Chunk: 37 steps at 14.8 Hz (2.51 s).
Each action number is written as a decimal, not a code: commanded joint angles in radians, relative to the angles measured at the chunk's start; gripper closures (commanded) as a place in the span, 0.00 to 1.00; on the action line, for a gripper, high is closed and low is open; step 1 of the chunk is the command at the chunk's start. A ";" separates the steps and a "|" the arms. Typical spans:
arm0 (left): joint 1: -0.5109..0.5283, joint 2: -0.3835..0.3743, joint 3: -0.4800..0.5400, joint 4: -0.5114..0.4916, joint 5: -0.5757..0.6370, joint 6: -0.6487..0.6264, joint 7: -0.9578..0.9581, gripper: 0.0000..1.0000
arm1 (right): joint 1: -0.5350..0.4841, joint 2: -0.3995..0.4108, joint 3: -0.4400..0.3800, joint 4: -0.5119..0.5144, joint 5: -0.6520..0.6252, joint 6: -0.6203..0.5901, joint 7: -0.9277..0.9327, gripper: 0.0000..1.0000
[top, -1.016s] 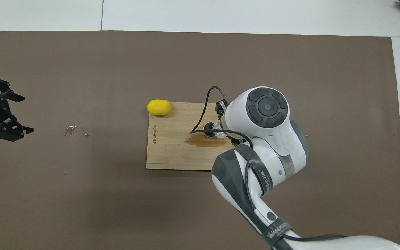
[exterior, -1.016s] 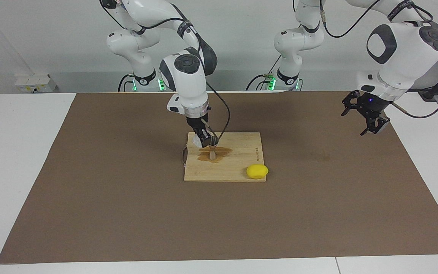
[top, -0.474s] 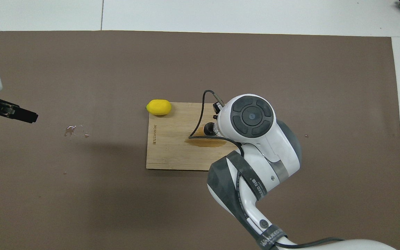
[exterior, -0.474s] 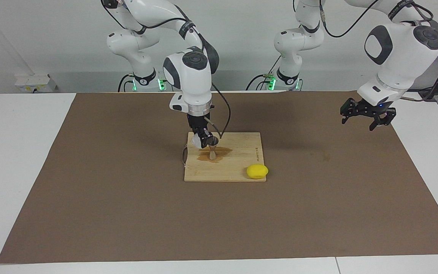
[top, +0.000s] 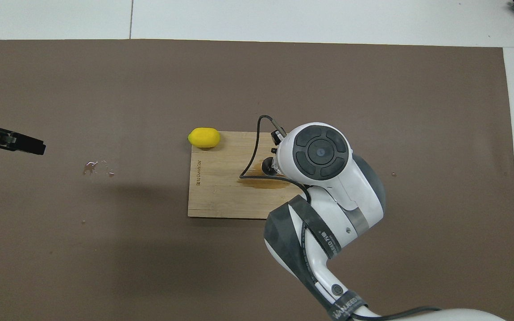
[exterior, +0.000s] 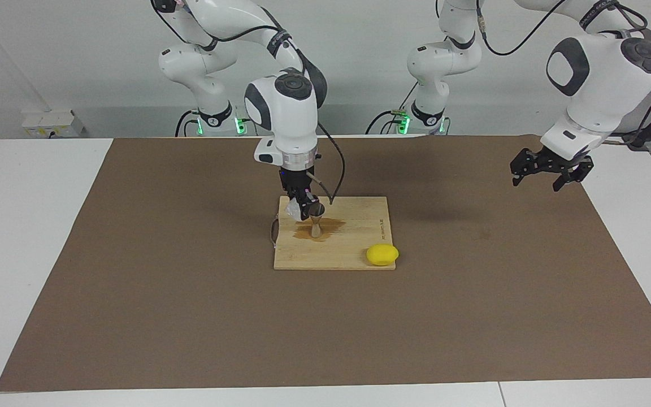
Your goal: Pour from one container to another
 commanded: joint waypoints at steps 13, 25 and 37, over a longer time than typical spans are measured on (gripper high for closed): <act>-0.173 -0.028 0.152 -0.039 0.006 -0.001 -0.157 0.00 | -0.023 0.020 0.003 0.024 0.084 0.014 0.044 0.80; -0.173 0.011 0.162 0.048 -0.003 -0.067 -0.157 0.00 | -0.251 0.013 0.003 -0.054 0.556 0.007 -0.144 0.80; -0.170 0.006 0.156 0.047 -0.003 -0.071 -0.162 0.00 | -0.654 0.115 0.003 -0.128 0.918 -0.130 -0.652 0.72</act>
